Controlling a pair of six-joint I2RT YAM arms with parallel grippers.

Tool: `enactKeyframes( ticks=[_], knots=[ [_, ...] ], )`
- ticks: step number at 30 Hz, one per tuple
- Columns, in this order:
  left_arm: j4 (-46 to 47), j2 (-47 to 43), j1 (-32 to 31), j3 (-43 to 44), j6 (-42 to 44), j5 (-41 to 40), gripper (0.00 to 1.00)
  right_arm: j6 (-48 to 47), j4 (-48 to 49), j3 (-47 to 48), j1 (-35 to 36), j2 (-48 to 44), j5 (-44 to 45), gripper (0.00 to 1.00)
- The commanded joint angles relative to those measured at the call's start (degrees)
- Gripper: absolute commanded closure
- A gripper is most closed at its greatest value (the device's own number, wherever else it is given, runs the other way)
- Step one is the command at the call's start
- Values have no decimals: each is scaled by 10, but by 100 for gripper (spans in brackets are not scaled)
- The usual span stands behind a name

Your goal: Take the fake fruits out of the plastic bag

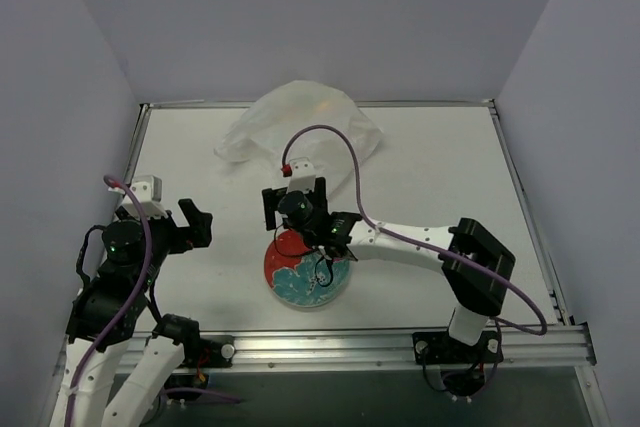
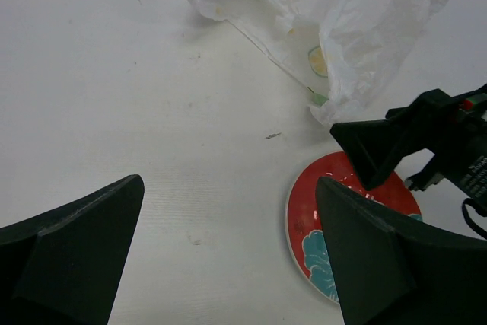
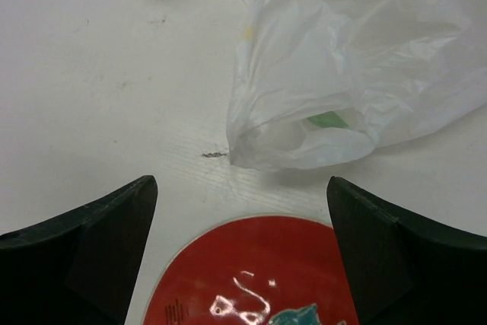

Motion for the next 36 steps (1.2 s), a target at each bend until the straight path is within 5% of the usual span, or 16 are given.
enactKeyframes(
  ticks=[1, 7, 11, 14, 24, 27, 32, 36],
  knots=[
    [-1, 5, 4, 5, 3, -3, 6, 5, 54, 47, -1, 42, 35, 11],
    [5, 43, 12, 6, -4, 1, 6, 17, 85, 95, -48, 132, 29, 35],
    [38, 109, 39, 4, -42, 54, 6, 10, 119, 78, -76, 129, 32, 66],
    [90, 165, 39, 10, -82, 106, 6, -7, 138, 50, -103, 104, 14, 100],
    [169, 364, 18, 67, -136, 97, 6, -10, 183, -129, -205, -73, -118, 100],
    [154, 422, -16, 108, -104, 13, 6, -20, 182, -153, -223, -106, -149, 100],
    [206, 530, -48, 146, -51, 55, 6, -30, 174, -172, -255, -139, -190, 100],
    [193, 612, -63, 211, -2, -22, 6, -33, 158, -176, -274, -158, -225, 100]
  ],
)
